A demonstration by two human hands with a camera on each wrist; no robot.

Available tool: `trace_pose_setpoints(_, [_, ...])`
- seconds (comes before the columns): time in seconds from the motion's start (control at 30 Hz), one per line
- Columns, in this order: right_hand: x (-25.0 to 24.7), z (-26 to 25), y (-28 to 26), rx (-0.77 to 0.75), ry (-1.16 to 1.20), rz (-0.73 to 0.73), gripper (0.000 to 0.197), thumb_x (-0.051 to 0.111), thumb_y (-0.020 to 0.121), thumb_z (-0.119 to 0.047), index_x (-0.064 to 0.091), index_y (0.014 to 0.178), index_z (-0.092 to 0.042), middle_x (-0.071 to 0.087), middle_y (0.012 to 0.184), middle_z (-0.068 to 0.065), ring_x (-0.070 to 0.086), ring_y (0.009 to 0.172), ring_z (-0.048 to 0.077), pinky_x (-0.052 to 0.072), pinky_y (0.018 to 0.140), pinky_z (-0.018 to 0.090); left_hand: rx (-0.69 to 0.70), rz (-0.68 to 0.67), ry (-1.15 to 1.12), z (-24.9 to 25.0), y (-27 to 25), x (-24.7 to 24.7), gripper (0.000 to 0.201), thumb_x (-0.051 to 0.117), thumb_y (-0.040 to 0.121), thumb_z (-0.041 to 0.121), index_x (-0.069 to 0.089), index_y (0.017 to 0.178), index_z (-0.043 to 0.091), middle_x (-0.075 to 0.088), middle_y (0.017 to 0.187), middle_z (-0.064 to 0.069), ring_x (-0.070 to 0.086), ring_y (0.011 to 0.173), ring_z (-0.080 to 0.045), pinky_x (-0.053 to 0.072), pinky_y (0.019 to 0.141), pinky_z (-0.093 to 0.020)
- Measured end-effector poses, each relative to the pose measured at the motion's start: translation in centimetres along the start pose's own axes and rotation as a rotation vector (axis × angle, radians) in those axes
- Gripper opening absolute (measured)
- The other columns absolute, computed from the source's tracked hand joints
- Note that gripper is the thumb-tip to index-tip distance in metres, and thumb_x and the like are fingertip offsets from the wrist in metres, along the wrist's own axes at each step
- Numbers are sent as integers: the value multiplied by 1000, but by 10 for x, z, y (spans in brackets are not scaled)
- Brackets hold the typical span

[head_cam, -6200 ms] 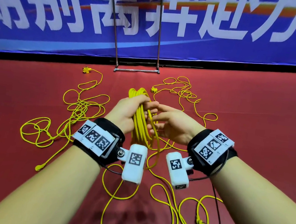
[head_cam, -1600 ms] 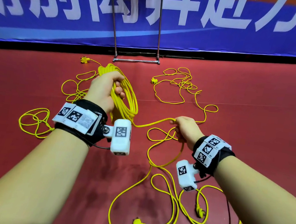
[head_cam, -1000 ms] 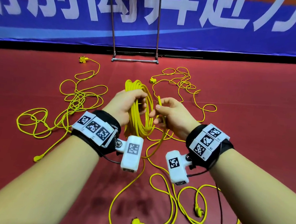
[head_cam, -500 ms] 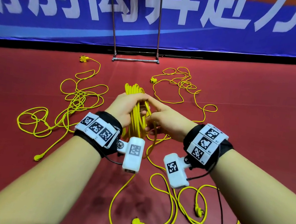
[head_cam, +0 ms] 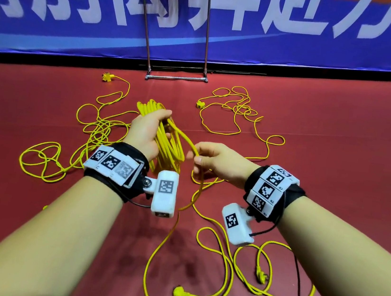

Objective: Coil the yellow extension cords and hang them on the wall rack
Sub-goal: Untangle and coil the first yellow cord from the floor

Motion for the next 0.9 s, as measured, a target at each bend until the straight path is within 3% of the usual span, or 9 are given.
trace_pose_setpoints(0.1, [-3,-12,3,-66,104,60,25,40,103,-4,58,117,-14,53,72,8,55,57,19,51,59,27,-47,-19,-35,-5,-1,0,14,65,90,14,56,79,13,55,66,-4,56,43,-10,40,42,-18])
trace_pose_setpoints(0.17, [0,-20,5,-116,120,61,28,40,103,-4,58,118,-19,56,72,9,51,51,17,46,52,25,-75,-33,-33,-9,-4,2,17,66,90,16,56,76,13,53,65,-4,52,39,-11,42,41,-18])
trace_pose_setpoints(0.3, [-4,-28,7,-141,121,183,15,42,102,-4,48,114,-11,62,71,7,44,45,17,34,46,24,-70,-63,-14,-16,-8,7,20,67,90,17,56,74,13,51,65,-2,44,35,-10,40,40,-17])
trace_pose_setpoints(0.4, [-4,-30,8,-123,124,237,9,44,101,-5,45,106,-12,62,71,10,41,42,16,31,45,23,-82,-112,3,-21,-12,13,20,69,89,18,56,76,10,50,64,-5,45,34,-13,39,40,-17])
trace_pose_setpoints(0.5, [-6,-29,8,-116,149,277,8,45,101,-4,44,107,-9,60,71,12,39,40,14,32,43,21,-111,-170,16,-26,-18,21,23,69,89,20,54,76,7,47,50,-7,47,35,-22,42,40,-21])
trace_pose_setpoints(0.63, [-9,-27,7,-112,183,309,10,47,99,-2,46,108,-8,60,66,8,39,40,13,31,42,18,-116,-213,8,-30,-27,31,19,68,89,16,59,78,4,45,47,-6,43,33,-18,42,39,-20])
trace_pose_setpoints(0.8, [-15,-19,7,-101,264,375,4,57,97,-7,57,98,-11,63,75,14,46,48,13,35,43,20,-103,-238,16,-32,-33,38,14,67,90,13,65,80,3,53,49,-4,47,37,-13,43,38,-19])
trace_pose_setpoints(0.9, [-16,-16,8,-83,279,370,6,60,95,-8,61,100,-10,64,73,10,50,51,12,36,44,20,-137,-233,36,-38,-32,37,12,69,89,14,65,84,5,53,50,-4,47,36,-12,44,39,-21])
Point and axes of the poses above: each hand's wrist, its own y-axis towards the middle knuckle, its own x-axis out of the palm, z = x × y, the point moved 6 cm from there along y, towards the middle knuckle
